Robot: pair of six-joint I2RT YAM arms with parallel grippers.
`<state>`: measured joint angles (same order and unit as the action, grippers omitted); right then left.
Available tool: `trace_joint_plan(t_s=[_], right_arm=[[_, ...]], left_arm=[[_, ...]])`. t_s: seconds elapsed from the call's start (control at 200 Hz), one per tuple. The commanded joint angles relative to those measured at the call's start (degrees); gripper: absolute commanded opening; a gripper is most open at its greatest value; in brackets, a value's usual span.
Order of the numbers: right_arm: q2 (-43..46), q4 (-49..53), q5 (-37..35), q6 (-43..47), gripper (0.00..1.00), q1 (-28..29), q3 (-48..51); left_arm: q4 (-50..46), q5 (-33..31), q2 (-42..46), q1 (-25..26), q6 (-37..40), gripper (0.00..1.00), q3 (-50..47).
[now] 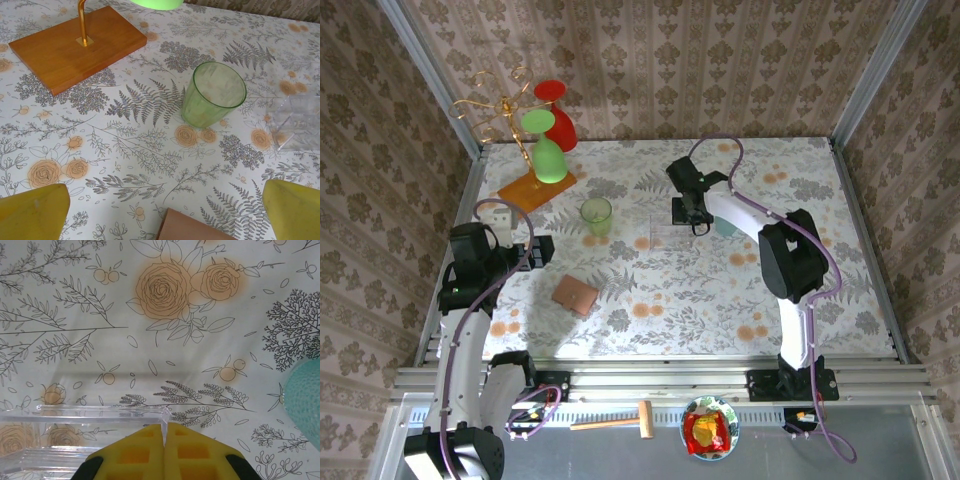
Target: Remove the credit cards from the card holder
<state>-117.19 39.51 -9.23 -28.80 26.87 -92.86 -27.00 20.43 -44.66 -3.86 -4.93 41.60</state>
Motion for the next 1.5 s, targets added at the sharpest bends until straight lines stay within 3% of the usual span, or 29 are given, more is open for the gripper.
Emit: trace_joint_plan(t_s=[0.0, 0.6, 0.895, 1.105, 1.32, 1.495], right_arm=[[-1.40, 0.31, -0.65, -1.48, 0.09, 0.38, -1.69], [4.26, 3.58, 0.53, -0.77, 0.26, 0.38, -3.23], [10.68, 2.65, 4.23, -1.05, 0.27, 0.49, 0.33], [14.77, 0.69, 6.63, -1.80, 0.27, 0.55, 4.78], [17.82, -0.89, 7.87, -2.15, 0.27, 0.72, 8.58], [20.33, -1.60, 9.18, -1.65, 0.27, 1.15, 11.64]], left_arm=[[0.64, 1.37, -0.32, -0.59, -0.70, 1.00, -0.56], [0.07, 0.59, -1.89, -0.54, -1.99, 1.00, 0.12], [-4.78, -3.51, -5.17, 1.39, -13.53, 0.94, 2.77], [-7.98, -8.99, -11.03, 8.59, -24.31, 0.87, 2.97], [-2.64, -11.41, -15.64, 18.80, -34.37, 0.85, -0.76], [-2.01, -8.39, -23.36, 21.60, -29.65, 0.86, 0.73]])
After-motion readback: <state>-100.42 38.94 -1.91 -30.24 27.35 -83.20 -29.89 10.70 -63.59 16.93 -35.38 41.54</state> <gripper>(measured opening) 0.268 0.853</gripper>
